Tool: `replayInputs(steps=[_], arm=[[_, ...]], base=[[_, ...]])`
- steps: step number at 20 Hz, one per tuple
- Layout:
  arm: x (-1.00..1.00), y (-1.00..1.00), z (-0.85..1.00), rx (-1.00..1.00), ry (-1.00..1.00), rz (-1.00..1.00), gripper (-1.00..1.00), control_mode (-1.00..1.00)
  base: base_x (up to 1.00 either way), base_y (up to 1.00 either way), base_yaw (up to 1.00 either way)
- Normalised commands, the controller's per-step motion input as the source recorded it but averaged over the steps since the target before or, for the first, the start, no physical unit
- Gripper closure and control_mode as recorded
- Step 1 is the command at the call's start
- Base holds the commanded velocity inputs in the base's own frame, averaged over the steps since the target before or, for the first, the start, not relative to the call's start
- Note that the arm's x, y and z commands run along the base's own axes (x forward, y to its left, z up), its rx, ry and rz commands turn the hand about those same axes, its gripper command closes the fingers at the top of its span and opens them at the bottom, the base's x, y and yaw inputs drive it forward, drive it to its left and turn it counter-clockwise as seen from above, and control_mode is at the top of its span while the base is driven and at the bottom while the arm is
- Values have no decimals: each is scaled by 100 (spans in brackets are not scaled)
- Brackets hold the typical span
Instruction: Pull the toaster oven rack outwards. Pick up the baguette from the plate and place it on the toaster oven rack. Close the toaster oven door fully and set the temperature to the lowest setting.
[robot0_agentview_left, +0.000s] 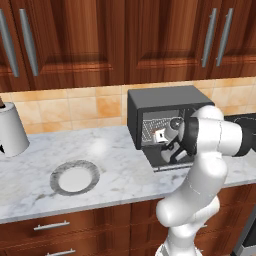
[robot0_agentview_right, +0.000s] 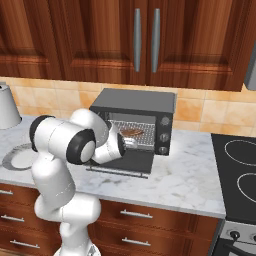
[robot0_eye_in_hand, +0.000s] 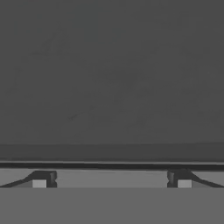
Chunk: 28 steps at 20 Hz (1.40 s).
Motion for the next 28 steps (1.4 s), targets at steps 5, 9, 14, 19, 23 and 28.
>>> replayInputs(steps=[5, 9, 14, 19, 23, 28], arm=[[25, 0, 0, 1, -7, 0, -100, -100], [29, 0, 0, 3, -8, 0, -100, -100], [22, -6, 0, 5, -11, 0, -100, -100], [3, -17, 22, 11, -11, 0, -100, -100], [0, -11, 57, 10, -2, 0, -100, -100], [0, -11, 76, 6, 1, 0, -100, -100]], base=[[0, 0, 0], [0, 0, 0], [0, 0, 0], [0, 0, 0], [0, 0, 0], [0, 0, 0]])
